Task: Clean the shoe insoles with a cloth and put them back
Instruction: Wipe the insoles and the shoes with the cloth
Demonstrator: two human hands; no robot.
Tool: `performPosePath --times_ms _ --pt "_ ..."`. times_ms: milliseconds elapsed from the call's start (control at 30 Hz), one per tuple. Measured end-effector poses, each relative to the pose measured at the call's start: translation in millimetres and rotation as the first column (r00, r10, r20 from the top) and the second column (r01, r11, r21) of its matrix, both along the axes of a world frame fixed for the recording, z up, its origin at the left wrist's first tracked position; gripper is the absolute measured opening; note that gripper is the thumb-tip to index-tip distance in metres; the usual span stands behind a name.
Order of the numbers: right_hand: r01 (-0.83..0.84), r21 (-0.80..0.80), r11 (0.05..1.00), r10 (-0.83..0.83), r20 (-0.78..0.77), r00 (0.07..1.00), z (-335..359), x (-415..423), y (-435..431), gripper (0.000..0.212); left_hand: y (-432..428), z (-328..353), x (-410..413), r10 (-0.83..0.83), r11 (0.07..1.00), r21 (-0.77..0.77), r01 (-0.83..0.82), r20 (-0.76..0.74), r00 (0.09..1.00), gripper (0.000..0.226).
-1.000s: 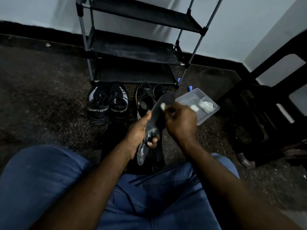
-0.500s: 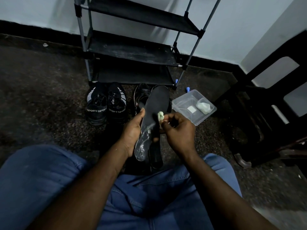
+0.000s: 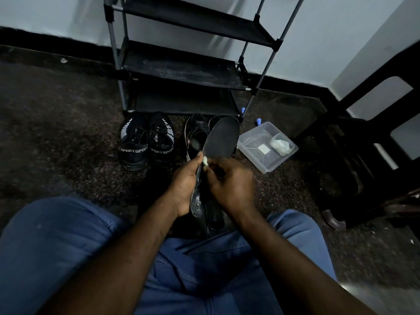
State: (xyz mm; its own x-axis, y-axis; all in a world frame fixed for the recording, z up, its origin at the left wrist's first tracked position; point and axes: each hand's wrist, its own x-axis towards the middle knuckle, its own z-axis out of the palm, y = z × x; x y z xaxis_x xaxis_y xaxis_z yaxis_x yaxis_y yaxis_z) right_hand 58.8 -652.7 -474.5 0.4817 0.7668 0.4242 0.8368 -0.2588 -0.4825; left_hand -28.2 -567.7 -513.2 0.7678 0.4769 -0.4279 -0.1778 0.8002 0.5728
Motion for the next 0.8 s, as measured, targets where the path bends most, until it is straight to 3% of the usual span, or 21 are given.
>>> performPosePath --times_ms 100,300,600,667,800 --pt "-0.025 -0.014 1.000 0.026 0.017 1.000 3 6 6 0.013 1 -3 1 -0.016 1.000 0.001 0.016 0.010 1.000 0.058" --pt "0.090 0.006 0.996 -0.089 -0.054 0.995 13 22 23 0.013 -2 -2 2 -0.069 0.994 0.078 0.072 -0.043 0.997 0.046" --pt "-0.130 -0.165 0.978 0.151 0.123 0.981 0 3 8 0.021 8 -8 -1 0.002 0.998 0.070 0.006 -0.119 0.993 0.092" --pt "-0.076 -0.142 0.987 0.102 0.184 0.978 6 12 14 0.018 6 -6 -1 -0.008 0.994 0.103 0.021 -0.125 0.992 0.088" --pt "0.007 -0.102 0.995 0.008 0.150 0.989 20 36 33 0.023 -2 -3 -2 -0.029 0.974 0.221 0.052 -0.107 0.994 0.069"
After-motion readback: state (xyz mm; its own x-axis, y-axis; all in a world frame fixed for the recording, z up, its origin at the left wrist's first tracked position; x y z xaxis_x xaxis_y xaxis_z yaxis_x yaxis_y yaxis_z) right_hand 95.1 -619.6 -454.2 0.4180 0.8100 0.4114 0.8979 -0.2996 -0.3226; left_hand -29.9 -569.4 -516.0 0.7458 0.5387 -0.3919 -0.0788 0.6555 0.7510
